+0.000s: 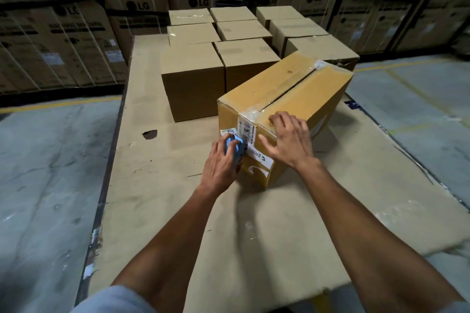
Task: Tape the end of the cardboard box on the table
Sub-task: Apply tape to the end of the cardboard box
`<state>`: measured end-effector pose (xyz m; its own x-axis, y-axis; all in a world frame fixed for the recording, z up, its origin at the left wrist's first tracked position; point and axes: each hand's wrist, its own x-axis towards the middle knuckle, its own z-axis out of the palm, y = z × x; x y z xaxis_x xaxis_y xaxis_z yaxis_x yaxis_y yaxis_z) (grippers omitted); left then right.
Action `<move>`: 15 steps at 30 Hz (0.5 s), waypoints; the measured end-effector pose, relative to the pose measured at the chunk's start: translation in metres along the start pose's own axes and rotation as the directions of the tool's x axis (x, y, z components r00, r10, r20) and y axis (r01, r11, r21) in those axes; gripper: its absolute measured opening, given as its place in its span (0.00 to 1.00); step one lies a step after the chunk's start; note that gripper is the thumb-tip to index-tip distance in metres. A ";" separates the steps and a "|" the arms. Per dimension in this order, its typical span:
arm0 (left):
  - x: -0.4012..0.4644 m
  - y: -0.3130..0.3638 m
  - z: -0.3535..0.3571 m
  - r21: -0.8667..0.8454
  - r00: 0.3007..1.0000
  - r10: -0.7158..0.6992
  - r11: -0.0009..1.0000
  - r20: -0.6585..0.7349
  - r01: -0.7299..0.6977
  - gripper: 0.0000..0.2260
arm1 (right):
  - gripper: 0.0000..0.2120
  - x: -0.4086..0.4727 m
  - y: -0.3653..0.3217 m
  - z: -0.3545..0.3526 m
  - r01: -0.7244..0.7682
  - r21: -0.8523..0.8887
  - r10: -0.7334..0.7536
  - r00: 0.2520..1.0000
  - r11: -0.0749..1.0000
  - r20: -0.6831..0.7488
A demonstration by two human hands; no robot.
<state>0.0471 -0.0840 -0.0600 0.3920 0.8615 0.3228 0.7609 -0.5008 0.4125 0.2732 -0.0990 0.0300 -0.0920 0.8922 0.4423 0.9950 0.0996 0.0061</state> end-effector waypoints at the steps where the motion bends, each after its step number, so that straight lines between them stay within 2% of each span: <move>1: -0.001 -0.002 0.001 -0.001 1.000 0.008 1.000 0.013 -0.008 0.34 | 0.28 0.005 -0.003 0.000 -0.006 -0.013 0.006 1.000 1.000 0.007; 4: 0.000 -0.006 0.004 0.023 0.999 0.017 1.000 0.040 -0.018 0.35 | 0.29 0.019 -0.010 0.000 -0.005 0.025 0.003 0.998 1.000 0.067; 7: 0.005 -0.008 0.008 0.076 0.998 0.050 0.996 0.042 -0.053 0.33 | 0.33 0.034 -0.015 0.004 -0.037 0.056 0.025 0.980 0.998 0.199; 12: 0.012 -0.008 0.010 0.103 0.992 0.098 0.989 0.083 -0.106 0.38 | 0.41 0.054 -0.012 0.014 -0.022 0.038 0.003 0.898 0.999 0.439; 15: 0.015 -0.009 0.009 0.095 0.988 0.117 0.987 0.100 -0.126 0.39 | 0.45 0.062 -0.010 0.018 -0.015 0.038 -0.006 0.869 0.999 0.495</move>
<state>0.0508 -0.0660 -0.0668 0.5277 0.8012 0.2822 0.7509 -0.5953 0.2859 0.2564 -0.0365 0.0417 -0.1045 0.9928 -0.0592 0.9941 0.1026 -0.0342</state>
